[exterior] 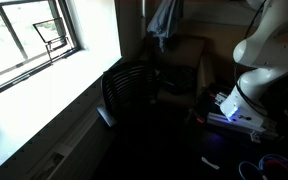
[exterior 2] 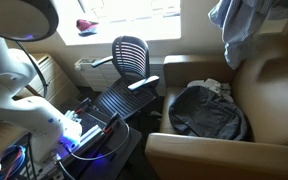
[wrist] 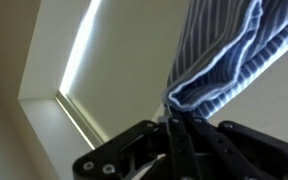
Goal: Take the cloth on the couch and put it on the chair
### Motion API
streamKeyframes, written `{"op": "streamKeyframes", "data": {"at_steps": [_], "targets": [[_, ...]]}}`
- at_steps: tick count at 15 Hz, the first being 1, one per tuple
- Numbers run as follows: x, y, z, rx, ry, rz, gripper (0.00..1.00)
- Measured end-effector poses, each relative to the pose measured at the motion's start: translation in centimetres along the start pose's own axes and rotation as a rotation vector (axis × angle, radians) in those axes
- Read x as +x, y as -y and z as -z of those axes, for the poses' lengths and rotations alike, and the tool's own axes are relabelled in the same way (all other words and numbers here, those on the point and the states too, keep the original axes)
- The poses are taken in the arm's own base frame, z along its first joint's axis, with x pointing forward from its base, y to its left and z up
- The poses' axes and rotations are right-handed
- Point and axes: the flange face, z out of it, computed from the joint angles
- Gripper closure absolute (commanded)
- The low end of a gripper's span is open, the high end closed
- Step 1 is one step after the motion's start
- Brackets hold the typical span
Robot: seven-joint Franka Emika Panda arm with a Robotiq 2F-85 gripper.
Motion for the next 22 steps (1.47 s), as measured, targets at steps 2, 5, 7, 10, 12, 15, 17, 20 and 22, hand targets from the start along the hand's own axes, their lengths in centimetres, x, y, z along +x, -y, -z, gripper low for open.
{"op": "streamKeyframes", "data": {"at_steps": [2, 5, 7, 10, 12, 15, 17, 20, 22], "targets": [[5.3, 0.7, 1.5, 0.041, -0.099, -0.073, 1.00], [10.5, 5.9, 3.4, 0.181, -0.165, -0.113, 1.00], [10.7, 6.9, 3.3, 0.192, -0.166, -0.118, 1.00], [10.0, 6.2, 3.1, 0.179, -0.156, -0.119, 1.00], [10.3, 7.1, 3.3, 0.209, -0.165, -0.143, 1.00], [15.3, 13.3, 5.7, 0.373, -0.246, -0.204, 1.00], [19.4, 18.0, 8.6, 0.496, -0.302, -0.224, 1.00], [25.2, 24.6, 14.4, 0.680, -0.377, -0.249, 1.00], [28.8, 27.9, 18.6, 0.787, -0.440, -0.263, 1.00]]}}
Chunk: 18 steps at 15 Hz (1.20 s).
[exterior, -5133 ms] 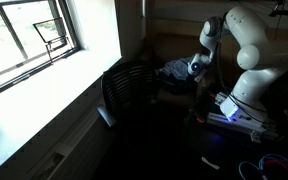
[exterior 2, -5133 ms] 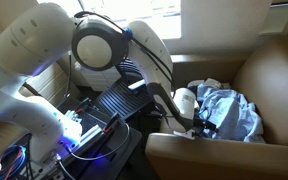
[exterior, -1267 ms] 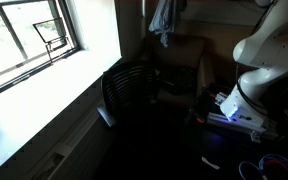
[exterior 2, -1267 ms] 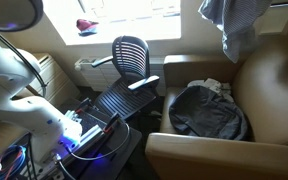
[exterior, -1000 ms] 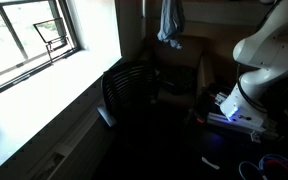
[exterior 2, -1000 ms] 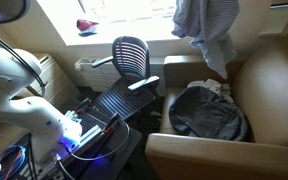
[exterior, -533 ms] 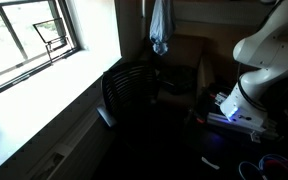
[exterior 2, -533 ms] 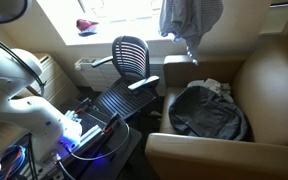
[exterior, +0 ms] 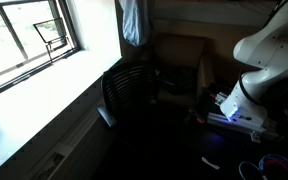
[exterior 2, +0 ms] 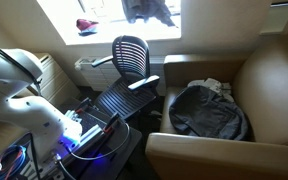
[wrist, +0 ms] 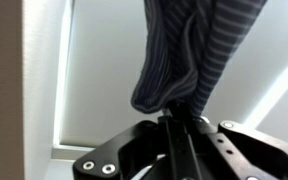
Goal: Take the cloth on the couch and put it on the chair
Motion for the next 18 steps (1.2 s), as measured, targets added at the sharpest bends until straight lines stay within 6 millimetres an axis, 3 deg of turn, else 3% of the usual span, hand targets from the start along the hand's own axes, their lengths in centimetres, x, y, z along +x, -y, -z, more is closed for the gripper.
{"op": "streamKeyframes", "data": {"at_steps": [3, 5, 7, 12, 18], "targets": [[2.6, 6.7, -0.4, 0.142, -0.045, -0.029, 1.00], [1.9, 10.3, -0.2, 0.226, -0.027, -0.063, 1.00], [-0.1, 13.0, 0.1, 0.298, 0.009, -0.101, 1.00], [-7.6, 18.8, 1.5, 0.451, 0.135, -0.142, 1.00], [-20.1, 24.3, 2.6, 0.631, 0.269, 0.052, 1.00]]}}
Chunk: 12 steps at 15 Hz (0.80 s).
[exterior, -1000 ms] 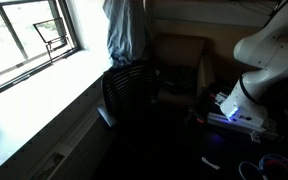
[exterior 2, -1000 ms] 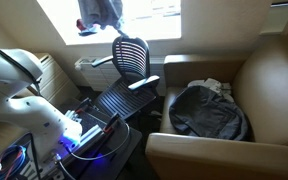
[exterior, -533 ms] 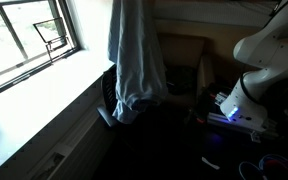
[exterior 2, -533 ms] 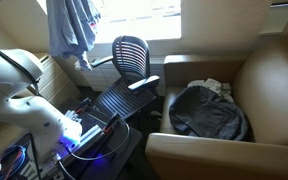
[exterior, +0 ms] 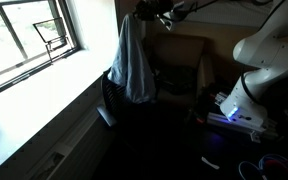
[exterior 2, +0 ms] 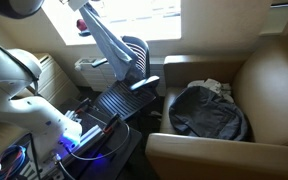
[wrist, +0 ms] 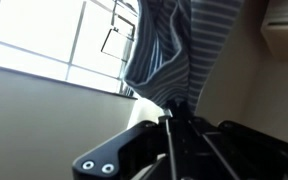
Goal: Take the cloth on the couch and put it on the chair
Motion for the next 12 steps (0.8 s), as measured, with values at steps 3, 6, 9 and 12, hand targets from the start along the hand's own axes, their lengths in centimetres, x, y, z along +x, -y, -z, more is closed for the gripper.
{"op": "streamKeyframes", "data": {"at_steps": [3, 6, 9, 12], "targets": [[-7.7, 2.2, -1.8, 0.083, 0.107, 0.081, 1.00], [-15.3, 4.3, -2.7, 0.165, 0.208, 0.146, 1.00], [-20.0, 5.2, -3.5, 0.220, 0.282, 0.196, 1.00], [-21.8, 5.2, -4.4, 0.253, 0.352, 0.258, 0.92]]}}
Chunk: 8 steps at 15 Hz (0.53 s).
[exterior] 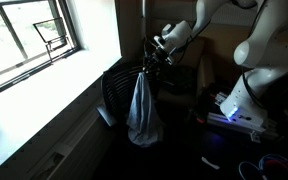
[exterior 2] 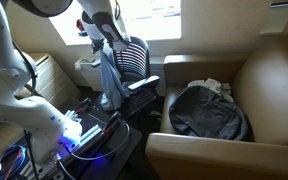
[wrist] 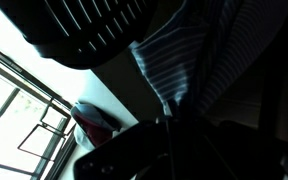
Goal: Take the cloth on the couch and put it on the chair
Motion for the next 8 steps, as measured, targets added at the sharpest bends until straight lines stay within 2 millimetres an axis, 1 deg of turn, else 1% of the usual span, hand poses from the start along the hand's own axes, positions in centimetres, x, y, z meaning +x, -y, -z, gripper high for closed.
{"op": "streamKeyframes", "data": {"at_steps": [2, 3, 4, 5, 7, 8], "targets": [[0.4, 0.0, -0.3, 0.006, 0.004, 0.003, 0.77], [0.4, 0.0, -0.3, 0.006, 0.002, 0.001, 0.74], [0.3, 0.0, -0.2, 0.004, 0.000, -0.003, 0.49], [0.2, 0.0, -0.2, 0.004, 0.000, -0.006, 0.48], [0.0, 0.3, -0.3, 0.015, 0.000, -0.018, 0.35], [-0.7, 1.5, -0.7, 0.043, 0.017, -0.032, 0.27]]}}
